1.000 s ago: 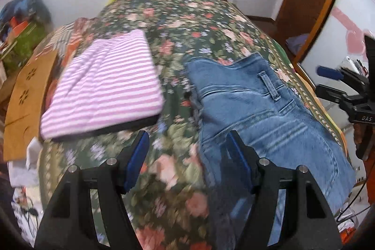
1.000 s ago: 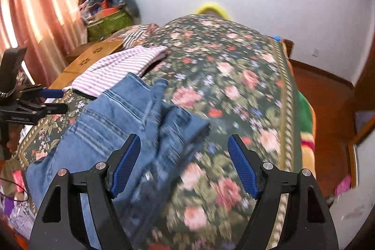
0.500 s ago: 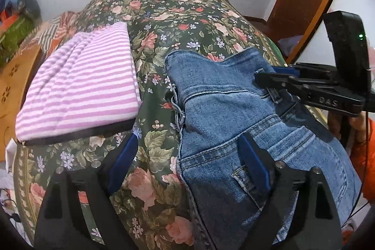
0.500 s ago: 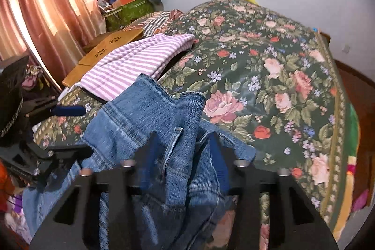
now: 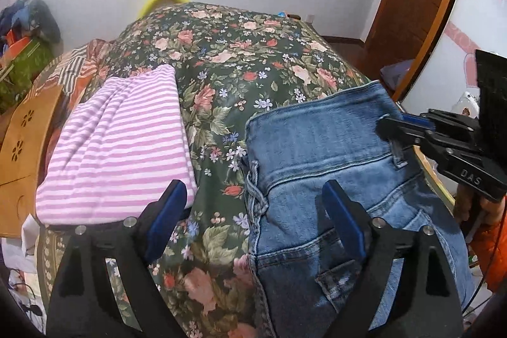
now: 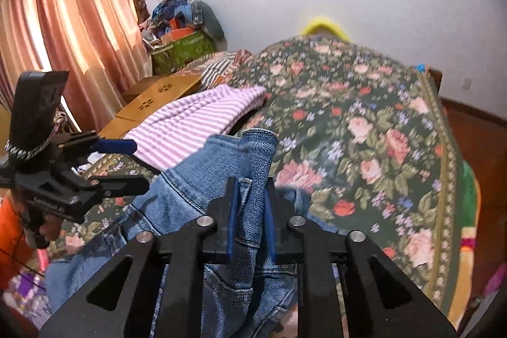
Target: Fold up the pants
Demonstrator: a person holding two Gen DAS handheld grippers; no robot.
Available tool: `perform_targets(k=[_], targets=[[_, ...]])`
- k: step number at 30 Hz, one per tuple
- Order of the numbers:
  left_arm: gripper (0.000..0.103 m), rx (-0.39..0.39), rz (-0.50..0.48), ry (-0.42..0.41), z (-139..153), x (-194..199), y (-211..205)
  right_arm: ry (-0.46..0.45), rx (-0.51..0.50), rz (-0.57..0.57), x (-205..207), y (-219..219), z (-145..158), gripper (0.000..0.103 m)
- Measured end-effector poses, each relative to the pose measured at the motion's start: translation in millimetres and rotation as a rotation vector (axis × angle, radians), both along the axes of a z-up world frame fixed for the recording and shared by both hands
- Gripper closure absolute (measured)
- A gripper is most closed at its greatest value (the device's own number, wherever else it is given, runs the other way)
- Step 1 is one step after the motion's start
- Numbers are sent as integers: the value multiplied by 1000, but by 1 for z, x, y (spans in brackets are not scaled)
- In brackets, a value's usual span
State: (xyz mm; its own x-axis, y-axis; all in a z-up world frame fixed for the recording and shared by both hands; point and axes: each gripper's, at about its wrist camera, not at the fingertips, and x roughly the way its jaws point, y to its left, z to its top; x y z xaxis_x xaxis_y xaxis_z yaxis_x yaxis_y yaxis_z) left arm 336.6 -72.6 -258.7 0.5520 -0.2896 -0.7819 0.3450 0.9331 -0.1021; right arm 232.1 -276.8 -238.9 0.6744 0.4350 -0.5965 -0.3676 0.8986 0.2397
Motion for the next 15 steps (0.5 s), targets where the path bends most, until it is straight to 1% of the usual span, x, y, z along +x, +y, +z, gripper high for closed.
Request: perform_targets(k=[3,6,8,9,12,15], targets=[[15,7,-13,24,-12,6,-9,24,-19,-21,7,-8,-9,92],[15,39,-32,62,-30,12,-21,75,-46,-48,15,-14,-30,92],[15,50,-48,76,-37,14,-26,126,-45,-55,18,-19,-44,91],[15,47,-53,82,-38,15,-26,138,-50,-64,19,-21,-48,89],[15,33,-54,93,-38,17,-26,149,-45,-64,15,-27,-42,78],[15,29,-58,101,-40,20,-26,123,-68,-70,7,-32,-27,74]])
